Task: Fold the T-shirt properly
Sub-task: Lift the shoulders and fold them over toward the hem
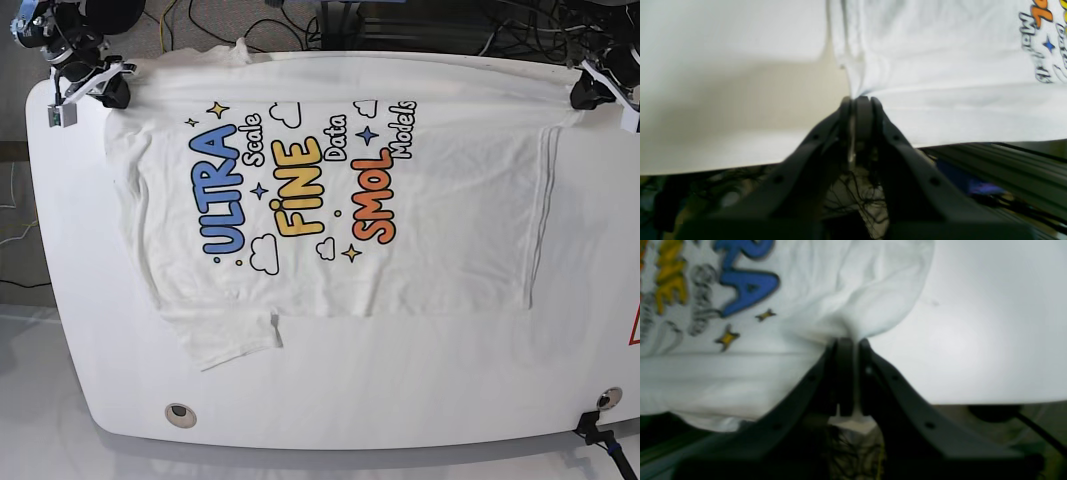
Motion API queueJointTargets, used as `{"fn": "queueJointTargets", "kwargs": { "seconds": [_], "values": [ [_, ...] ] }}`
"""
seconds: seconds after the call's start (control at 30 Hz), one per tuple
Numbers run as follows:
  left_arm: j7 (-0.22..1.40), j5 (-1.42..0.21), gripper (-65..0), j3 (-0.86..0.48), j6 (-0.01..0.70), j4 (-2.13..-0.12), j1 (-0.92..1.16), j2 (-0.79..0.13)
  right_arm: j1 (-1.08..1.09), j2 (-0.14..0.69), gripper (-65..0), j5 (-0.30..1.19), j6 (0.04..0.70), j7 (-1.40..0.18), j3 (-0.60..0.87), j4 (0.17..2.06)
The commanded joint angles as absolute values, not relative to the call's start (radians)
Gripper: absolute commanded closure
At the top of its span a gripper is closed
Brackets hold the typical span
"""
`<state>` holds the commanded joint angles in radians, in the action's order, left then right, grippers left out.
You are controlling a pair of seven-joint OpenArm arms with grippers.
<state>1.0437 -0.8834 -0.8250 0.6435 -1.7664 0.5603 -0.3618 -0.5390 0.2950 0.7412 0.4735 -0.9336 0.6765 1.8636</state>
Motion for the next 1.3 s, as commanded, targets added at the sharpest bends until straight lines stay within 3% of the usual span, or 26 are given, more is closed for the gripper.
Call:
{"fn": "queueJointTargets", "kwargs": {
  "seconds": [0.27,0.3,0.77,1.27,1.3],
  "values": [
    [1.037,-0.735,0.0,-0.807,0.642,-1.76,0.418,-0.352,-0.341,0.293,0.0,0.655,0.472,-0.928,0.571,1.825],
    [1.046,-0.766,0.0,-0.819,0.646,-1.758,0.448,-0.353,-0.457,0.296,0.0,0.686,0.471,-0.926,0.623,1.85],
    [0.981,-0.579,0.0,-0.687,0.613,-1.662,0.278,-0.355,-0.303,0.315,0.0,0.646,0.478,-0.922,0.618,1.738],
    [0.976,-0.576,0.0,-0.595,0.605,-1.596,0.136,-0.349,-0.149,0.32,0.0,0.609,0.482,-0.908,0.482,1.586],
    [0.985,-0.55,0.0,-0.61,0.589,-1.606,0.151,-0.347,-0.193,0.314,0.0,0.61,0.471,-0.911,0.527,1.633]
  ]
}}
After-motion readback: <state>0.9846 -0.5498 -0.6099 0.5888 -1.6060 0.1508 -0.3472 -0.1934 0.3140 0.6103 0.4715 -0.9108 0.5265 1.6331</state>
